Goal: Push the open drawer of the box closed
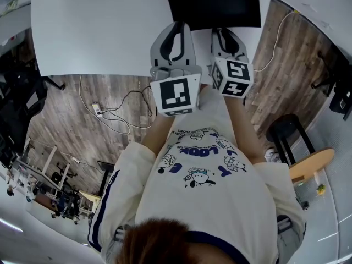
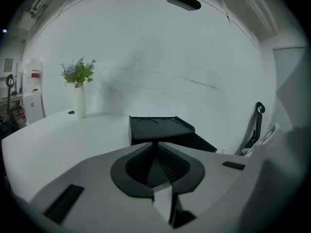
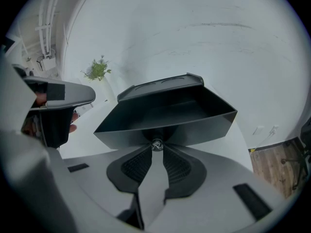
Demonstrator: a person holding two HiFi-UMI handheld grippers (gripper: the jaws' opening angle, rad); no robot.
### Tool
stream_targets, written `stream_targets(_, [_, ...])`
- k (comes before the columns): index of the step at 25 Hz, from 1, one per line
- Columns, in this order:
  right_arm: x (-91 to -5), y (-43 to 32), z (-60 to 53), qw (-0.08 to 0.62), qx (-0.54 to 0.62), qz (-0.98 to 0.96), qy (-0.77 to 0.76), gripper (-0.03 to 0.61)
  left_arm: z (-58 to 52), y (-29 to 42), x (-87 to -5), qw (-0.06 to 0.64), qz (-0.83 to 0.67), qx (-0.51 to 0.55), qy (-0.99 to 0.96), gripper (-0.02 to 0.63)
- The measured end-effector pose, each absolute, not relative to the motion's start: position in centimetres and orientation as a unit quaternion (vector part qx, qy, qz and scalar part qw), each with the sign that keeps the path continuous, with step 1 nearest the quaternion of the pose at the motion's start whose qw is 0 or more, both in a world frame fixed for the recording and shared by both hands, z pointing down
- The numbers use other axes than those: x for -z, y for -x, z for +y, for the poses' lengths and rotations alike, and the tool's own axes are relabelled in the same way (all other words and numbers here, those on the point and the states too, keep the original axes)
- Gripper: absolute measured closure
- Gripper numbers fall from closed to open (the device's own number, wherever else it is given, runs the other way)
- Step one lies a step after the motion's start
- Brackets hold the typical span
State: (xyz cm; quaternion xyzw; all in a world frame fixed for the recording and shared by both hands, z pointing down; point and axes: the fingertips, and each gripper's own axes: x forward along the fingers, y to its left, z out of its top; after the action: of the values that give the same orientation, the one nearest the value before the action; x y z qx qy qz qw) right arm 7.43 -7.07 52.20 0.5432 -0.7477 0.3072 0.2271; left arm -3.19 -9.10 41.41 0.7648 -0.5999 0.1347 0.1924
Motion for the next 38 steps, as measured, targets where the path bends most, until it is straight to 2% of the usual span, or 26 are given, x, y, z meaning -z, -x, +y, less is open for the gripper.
stream_targets(38, [-51.4,-6.1,-10.8,0.218,-0.298,-0.745,-0.556,0.492,-11.1,3.8,-41.3,0.190,-0.595,-0.133,-0.770,0.569])
